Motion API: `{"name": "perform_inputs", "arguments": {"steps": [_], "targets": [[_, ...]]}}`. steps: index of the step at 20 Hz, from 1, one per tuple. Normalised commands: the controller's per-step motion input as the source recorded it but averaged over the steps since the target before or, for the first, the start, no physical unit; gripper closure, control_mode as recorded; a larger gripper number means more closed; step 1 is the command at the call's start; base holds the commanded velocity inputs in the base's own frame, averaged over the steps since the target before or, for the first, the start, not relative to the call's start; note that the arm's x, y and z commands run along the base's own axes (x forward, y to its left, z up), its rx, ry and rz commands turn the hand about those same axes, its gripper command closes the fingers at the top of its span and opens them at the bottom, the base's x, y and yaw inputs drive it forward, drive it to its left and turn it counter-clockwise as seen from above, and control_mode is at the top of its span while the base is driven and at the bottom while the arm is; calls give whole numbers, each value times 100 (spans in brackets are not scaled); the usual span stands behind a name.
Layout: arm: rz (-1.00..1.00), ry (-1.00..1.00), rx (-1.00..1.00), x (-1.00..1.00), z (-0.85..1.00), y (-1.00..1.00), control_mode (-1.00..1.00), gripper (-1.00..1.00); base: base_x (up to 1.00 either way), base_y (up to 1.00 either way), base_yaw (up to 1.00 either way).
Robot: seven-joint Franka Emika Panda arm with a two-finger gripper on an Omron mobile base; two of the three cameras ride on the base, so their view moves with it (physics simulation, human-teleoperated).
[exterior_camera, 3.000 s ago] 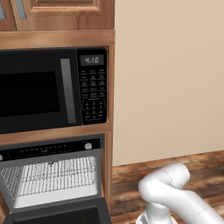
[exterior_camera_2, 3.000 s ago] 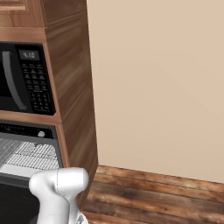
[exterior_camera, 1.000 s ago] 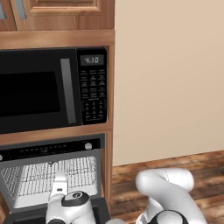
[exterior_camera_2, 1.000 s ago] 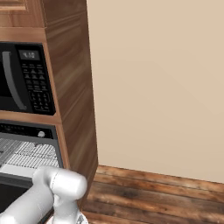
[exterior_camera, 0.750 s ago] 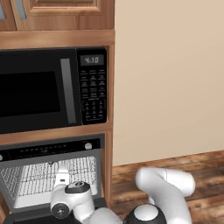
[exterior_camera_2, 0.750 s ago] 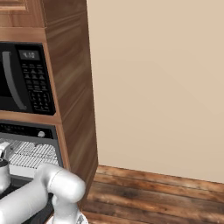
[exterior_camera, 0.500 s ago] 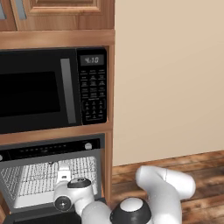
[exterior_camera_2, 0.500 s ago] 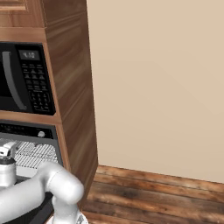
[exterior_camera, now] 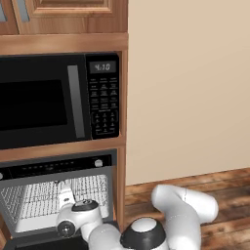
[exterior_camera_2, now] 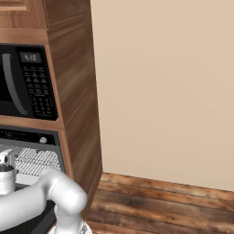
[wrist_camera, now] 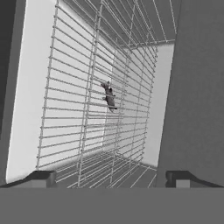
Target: Take the fish from the oven and place it on the plate on the counter.
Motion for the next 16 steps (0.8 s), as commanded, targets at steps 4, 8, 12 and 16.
{"name": "perform_inputs", "arguments": {"steps": [4, 8, 12, 16], "targets": [[15, 0, -29, 0, -17, 25, -100, -100, 0, 0, 0], [23, 0, -33, -1, -30, 42, -100, -100, 0, 0, 0], [32, 1, -35, -3, -43, 46, -100, -100, 0, 0, 0], [34, 5, -37, 0, -50, 58, -100, -100, 0, 0, 0]]}}
